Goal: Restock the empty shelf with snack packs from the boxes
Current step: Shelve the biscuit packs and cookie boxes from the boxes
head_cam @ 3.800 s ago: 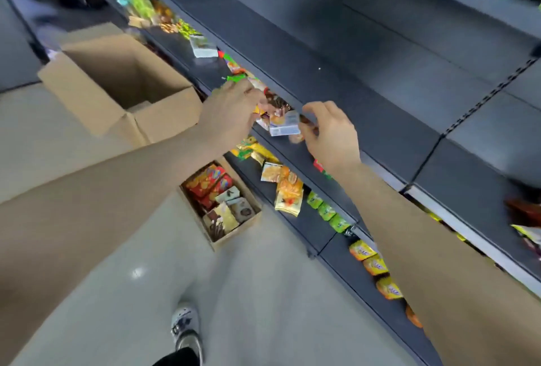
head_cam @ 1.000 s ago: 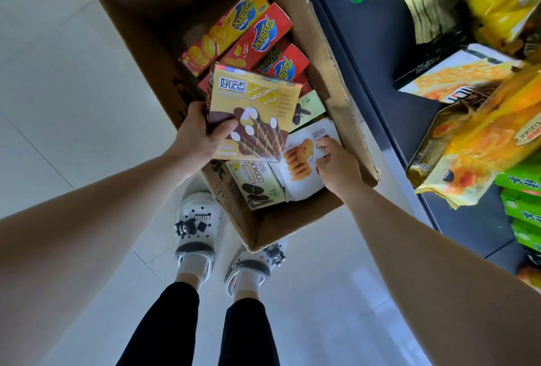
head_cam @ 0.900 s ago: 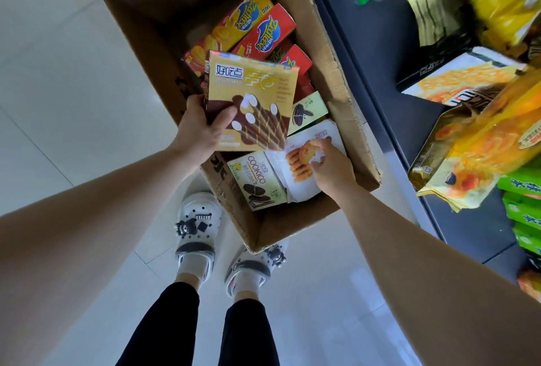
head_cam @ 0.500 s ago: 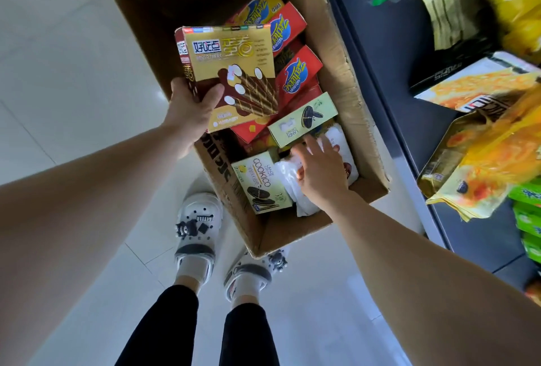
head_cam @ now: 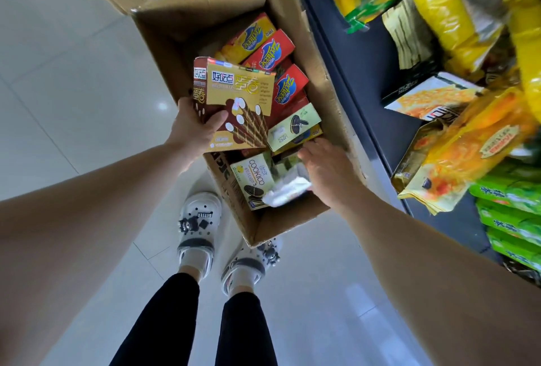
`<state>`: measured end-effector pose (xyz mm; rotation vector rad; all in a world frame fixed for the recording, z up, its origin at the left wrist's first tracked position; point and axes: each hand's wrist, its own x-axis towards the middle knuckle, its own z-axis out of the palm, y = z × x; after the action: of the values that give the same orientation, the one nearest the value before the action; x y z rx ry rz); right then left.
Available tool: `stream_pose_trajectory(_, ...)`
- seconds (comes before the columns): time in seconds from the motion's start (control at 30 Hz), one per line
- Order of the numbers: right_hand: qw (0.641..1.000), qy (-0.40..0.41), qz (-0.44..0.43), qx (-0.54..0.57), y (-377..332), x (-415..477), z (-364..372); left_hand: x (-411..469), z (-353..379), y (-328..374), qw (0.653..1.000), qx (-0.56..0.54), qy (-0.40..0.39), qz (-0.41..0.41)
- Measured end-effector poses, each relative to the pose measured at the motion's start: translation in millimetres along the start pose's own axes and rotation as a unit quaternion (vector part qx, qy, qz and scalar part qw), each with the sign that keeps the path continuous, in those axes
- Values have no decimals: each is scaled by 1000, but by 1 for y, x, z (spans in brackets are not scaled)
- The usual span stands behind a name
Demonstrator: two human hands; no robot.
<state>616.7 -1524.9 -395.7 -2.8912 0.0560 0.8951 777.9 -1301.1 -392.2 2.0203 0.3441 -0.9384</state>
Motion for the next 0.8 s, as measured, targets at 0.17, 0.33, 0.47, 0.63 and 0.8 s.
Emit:
stream_pose_trajectory(0.17, 870, 62, 345, 348, -13, -56, -50, -55, -19, 23, 999, 16, 27, -3)
stream_pose_trajectory(0.33, 641, 133, 476, 587, -14, -119, -106, -126, -52, 50, 999, 3, 32, -21)
stream_pose_trajectory(0.47, 564, 169, 473, 655, -25, -162, -170, -196, -73, 80, 999, -30, 14, 2)
stream_pose_trajectory(0.63, 526, 216, 436, 697, -49, -221, -229, -270, -103, 107, 997, -29, -14, 64)
stream_pose_trajectory(0.8, 460, 274, 411, 738, -81, -294, -277, -332, -141, 128, 991, -18, -49, 127)
